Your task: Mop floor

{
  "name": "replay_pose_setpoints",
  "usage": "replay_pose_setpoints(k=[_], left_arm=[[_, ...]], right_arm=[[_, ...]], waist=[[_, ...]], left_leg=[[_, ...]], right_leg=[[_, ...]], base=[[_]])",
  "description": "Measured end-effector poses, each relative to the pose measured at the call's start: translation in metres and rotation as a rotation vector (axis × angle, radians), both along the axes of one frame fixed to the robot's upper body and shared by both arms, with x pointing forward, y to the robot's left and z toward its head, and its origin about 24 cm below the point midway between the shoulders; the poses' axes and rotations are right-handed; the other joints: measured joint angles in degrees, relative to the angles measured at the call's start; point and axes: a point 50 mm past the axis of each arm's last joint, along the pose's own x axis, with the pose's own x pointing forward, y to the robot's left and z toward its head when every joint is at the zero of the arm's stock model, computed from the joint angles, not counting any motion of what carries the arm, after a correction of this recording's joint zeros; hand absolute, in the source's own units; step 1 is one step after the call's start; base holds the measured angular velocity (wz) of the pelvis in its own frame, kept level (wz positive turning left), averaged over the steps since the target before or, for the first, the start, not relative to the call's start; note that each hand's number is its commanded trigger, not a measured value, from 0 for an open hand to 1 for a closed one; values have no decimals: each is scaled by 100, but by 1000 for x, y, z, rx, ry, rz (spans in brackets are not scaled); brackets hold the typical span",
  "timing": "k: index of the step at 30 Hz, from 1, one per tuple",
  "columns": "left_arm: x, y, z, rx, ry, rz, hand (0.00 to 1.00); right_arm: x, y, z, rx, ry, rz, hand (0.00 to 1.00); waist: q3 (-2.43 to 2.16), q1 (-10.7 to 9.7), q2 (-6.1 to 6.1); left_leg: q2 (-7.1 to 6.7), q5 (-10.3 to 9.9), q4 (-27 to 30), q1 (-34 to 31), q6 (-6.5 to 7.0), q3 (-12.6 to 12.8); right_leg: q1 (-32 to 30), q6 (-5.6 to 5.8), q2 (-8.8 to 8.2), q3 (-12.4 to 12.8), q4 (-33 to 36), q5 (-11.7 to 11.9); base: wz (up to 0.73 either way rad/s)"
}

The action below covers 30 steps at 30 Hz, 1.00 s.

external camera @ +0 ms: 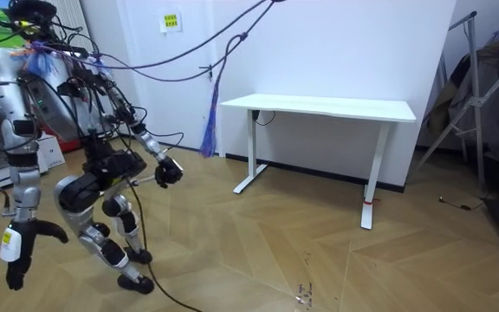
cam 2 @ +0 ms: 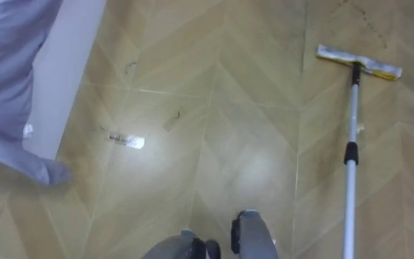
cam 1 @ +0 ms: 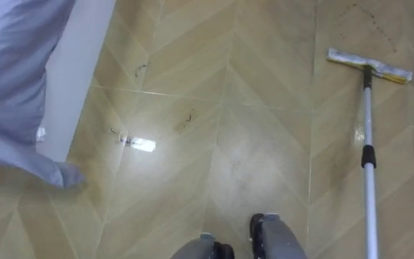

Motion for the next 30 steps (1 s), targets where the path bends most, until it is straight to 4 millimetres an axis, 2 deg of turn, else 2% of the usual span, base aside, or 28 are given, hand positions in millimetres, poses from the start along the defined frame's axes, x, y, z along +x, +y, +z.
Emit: replay_pose_setpoints(k=[1,2,3,4,5,6,7,8,9,10,11,12,13,15,16,17,18,19,20,21,23,24,25,27,28,29,30], left_arm=[[-4,2,0,9,17,8,0],[-5,4,0,9,24,29,0],[-7,9,1,22,28,39,0],[-8,12,1,30,31,43,0],[-9,14,2,36,36,35,0],[-9,13,1,34,37,28,0],[-11,11,1,24,38,14,0],[-11,10,1,13,34,6,0],[-16,10,0,0,42,-6,0],[-19,9,0,-9,46,-18,0],[-21,9,0,-27,41,-36,0],[-28,10,-1,-44,63,-40,0],[-32,10,-2,-51,79,-41,0],[-37,8,-6,-74,125,-39,0],[-36,8,-6,-71,125,-41,0],[-30,6,-6,-77,110,-33,0],[-25,5,-5,-80,85,-28,0],[-22,5,-5,-81,68,-26,0],[-16,6,-3,-79,33,-14,0],[-10,5,-2,-77,11,-5,0],[-8,3,-2,-77,-3,3,0],[-8,1,-3,-82,-2,7,0],[-10,0,-3,-83,0,9,0],[-17,-1,-4,-68,27,9,0],[-19,0,-4,-64,37,14,0],[-23,1,-5,-61,61,24,0],[-26,1,-5,-57,76,32,0]], right_arm=[[11,-3,2,-9,-12,-3,100],[26,-8,5,-23,-42,-1,100],[45,-10,8,-34,-84,7,100],[55,-11,10,-37,-109,10,100],[74,-15,14,-37,-167,1,100],[83,-18,18,-35,-200,-7,100],[99,-24,24,-32,-253,-5,100],[116,-26,30,-20,-312,-4,100],[128,-26,34,-5,-372,-10,100],[128,-27,34,4,-388,-22,100],[120,-26,31,26,-384,-45,100],[107,-25,26,34,-349,-41,100],[98,-25,24,34,-326,-40,100],[53,-32,17,16,-204,-37,100],[43,-34,17,8,-173,-32,100],[25,-38,17,-13,-113,-24,100],[7,-35,14,-22,-60,-14,100],[1,-35,14,-27,-43,-17,100],[-7,-29,11,-27,-19,-22,100],[-11,-21,8,-18,-8,-23,100],[-18,-11,4,-10,5,-31,100],[-24,-6,2,-1,18,-40,100],[-25,-4,1,1,22,-44,100],[-27,3,-1,9,35,-39,100],[-26,4,-1,11,36,-39,100],[-20,2,-1,9,33,-26,100],[-13,-2,1,-6,31,-19,100]], waist=[[2,72,-38],[15,166,-72],[69,206,-197],[68,238,-266],[93,319,-410],[121,376,-467],[98,502,-533],[115,609,-579],[78,631,-535],[90,620,-582],[86,621,-576],[38,614,-502],[24,581,-522],[-66,544,-467],[-64,533,-464],[-49,504,-327],[-86,447,-175],[-98,411,-118],[-96,306,-85],[-84,200,9],[-45,53,43],[-56,-4,106],[-57,-23,110],[-31,-40,42],[-22,-40,4],[-27,-30,-22],[-15,-5,-33]], left_leg=[[-3,-124,157,31,-158,-16],[71,-124,624,-84,-511,56],[213,252,1484,-392,-1120,292],[302,624,1943,-598,-1356,407],[393,1688,2746,-1063,-1325,532],[380,2293,3048,-1312,-1279,527],[395,2573,3292,-1730,-1136,479],[541,2146,3076,-2043,-1019,403],[591,1821,2292,-2154,-1040,224],[585,1741,1726,-2101,-1063,128],[590,1687,488,-1809,-1063,-71],[604,1753,-242,-1502,-996,-264],[575,1699,-241,-1440,-916,-250],[513,1331,-79,-1298,-491,-51],[456,1218,0,-1276,-413,-25],[408,985,238,-1249,-302,-25],[356,814,394,-1233,-201,-30],[314,742,433,-1214,-154,-35],[168,656,431,-1162,-84,-55],[39,611,429,-1112,-69,-133],[-31,515,417,-998,-9,-143],[-35,432,388,-867,24,-144],[-37,389,362,-798,30,-140],[-38,189,317,-497,-10,-172],[-38,125,328,-425,-26,-177],[-34,-18,402,-321,-72,-247],[-28,-166,504,-221,-141,-336]], right_leg=[[62,-61,-18,-53,149,-99],[70,-99,22,-61,375,-332],[62,-164,52,25,696,-518],[57,-190,91,104,855,-604],[90,-187,151,302,1079,-690],[124,-191,173,399,1166,-742],[137,-239,197,467,1253,-809],[144,-242,213,464,1309,-864],[217,-154,228,461,1294,-988],[295,-101,247,458,1244,-1040],[498,-34,254,463,1122,-1122],[719,21,248,461,1010,-1241],[803,75,168,455,986,-1319],[1046,173,-83,337,967,-1387],[1008,202,-121,331,1148,-1368],[829,279,-167,331,1658,-1066],[628,384,-192,338,2104,-697],[531,431,-213,343,2294,-542],[327,488,-229,388,2553,-438],[116,472,-199,390,2509,-494],[-154,457,-90,375,2158,-543],[-242,441,1,387,1685,-533],[-270,421,27,402,1409,-520],[-282,238,78,339,477,-342],[-275,192,68,302,337,-283],[-167,80,34,179,319,-185],[-44,40,-5,32,376,-186]], base=[[-20],[-17],[-7],[5],[5],[0],[-19],[-17],[-5],[19],[17],[16],[11],[10],[-6],[-14],[-16],[-14],[-13],[-14],[-10],[-6],[-4],[-4],[0],[7],[8]])
